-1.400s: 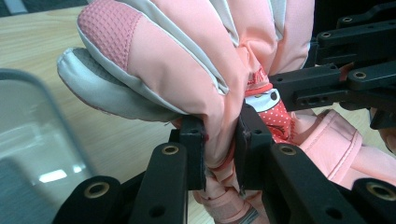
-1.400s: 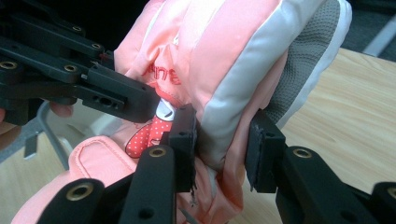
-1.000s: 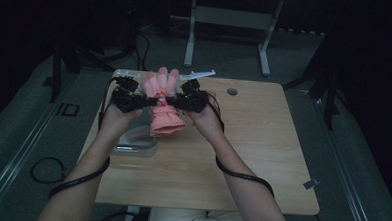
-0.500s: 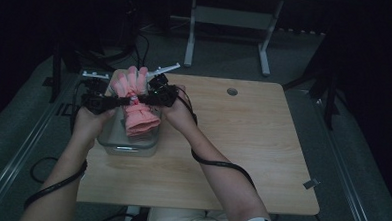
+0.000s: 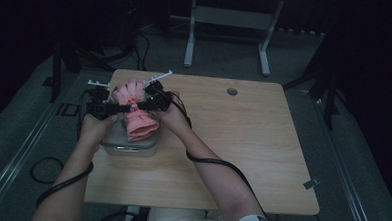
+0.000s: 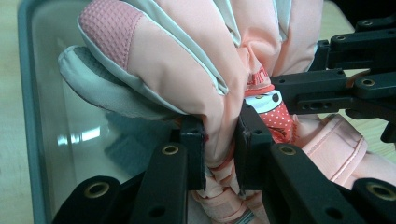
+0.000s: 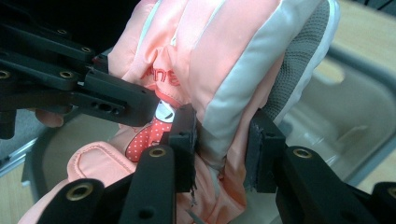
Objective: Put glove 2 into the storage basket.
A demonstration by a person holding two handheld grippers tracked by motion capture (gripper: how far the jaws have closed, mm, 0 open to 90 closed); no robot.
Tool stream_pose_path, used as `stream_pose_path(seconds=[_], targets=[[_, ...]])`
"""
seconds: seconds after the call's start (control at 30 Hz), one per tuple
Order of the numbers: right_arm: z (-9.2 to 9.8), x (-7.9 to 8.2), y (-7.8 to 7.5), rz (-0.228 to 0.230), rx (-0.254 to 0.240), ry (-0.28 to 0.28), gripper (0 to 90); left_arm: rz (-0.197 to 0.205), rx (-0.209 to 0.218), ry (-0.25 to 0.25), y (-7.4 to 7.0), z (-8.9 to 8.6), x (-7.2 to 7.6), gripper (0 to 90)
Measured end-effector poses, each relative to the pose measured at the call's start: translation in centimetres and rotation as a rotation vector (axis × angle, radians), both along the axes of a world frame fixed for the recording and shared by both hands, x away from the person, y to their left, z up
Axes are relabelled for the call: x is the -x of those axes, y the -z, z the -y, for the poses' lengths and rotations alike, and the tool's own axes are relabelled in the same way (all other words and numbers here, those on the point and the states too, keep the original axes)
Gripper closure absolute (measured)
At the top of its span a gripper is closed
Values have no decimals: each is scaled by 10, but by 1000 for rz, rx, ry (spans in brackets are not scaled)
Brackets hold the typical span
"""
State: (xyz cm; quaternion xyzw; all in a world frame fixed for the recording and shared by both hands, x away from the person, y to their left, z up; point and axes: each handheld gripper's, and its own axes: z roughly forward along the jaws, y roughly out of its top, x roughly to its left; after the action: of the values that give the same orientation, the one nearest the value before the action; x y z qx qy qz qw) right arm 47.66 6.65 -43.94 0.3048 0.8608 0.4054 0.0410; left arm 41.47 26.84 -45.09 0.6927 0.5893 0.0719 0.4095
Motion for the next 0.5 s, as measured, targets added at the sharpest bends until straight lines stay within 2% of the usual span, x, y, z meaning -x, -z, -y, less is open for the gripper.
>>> stream_pose_path(seconds=[0.1,0.17,0.3,0.4,0.5], targets=[[-2,0,12,-23,9,-4,676,-16,5,0,7,-1,0,755],[-3,0,19,-33,12,2,675,-31,-6,-5,16,-1,-1,754],[-5,-3,26,-52,25,11,675,-45,-14,-9,22,0,-3,753],[-6,-6,32,-71,44,8,673,-68,-12,-10,28,0,-5,752],[-6,-6,36,-83,49,7,670,-113,-13,7,30,0,-9,752]])
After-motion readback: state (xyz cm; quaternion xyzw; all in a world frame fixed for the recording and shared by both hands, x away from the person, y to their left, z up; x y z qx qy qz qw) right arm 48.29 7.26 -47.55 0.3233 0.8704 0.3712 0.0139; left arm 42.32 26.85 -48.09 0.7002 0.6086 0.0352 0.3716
